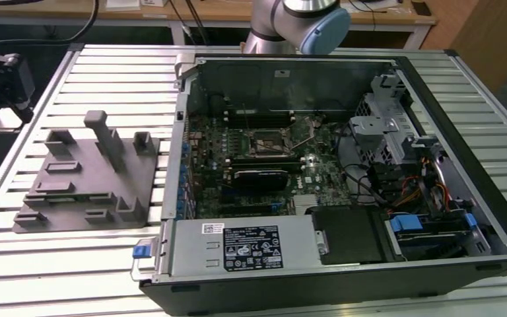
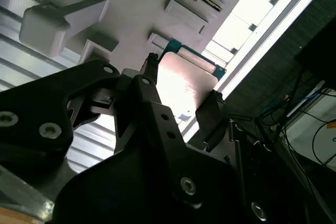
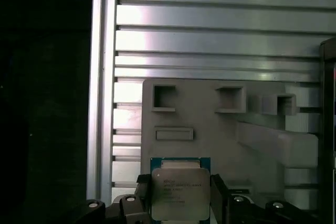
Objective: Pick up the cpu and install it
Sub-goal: 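Pick up the cpu and move it towards the insertion slot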
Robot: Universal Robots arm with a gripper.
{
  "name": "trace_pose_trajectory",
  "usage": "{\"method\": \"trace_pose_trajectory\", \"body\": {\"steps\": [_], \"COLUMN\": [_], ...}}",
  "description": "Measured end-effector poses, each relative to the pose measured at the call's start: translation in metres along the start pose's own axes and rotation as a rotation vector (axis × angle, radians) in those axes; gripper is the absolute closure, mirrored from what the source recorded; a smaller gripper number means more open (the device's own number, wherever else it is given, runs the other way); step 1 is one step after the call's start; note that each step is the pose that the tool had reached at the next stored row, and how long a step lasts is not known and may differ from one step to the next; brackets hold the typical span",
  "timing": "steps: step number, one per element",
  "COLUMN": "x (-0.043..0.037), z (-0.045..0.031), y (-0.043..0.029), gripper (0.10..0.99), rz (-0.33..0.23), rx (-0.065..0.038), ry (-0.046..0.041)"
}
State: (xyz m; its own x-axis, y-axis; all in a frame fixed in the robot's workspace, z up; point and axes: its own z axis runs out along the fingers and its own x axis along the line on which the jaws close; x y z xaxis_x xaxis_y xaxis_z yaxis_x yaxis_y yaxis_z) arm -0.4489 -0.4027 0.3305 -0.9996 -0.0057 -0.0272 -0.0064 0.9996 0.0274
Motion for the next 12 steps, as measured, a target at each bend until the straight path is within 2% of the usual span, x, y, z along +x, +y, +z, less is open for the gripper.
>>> {"method": "trace_pose_trajectory", "body": {"steps": [12], "x": [-0.0007], "z": [-0.0262], "y": [0.0008], "gripper": [0.545], "rz": [0.0], "rx": [0.0], "ry": [-0.0006]}}
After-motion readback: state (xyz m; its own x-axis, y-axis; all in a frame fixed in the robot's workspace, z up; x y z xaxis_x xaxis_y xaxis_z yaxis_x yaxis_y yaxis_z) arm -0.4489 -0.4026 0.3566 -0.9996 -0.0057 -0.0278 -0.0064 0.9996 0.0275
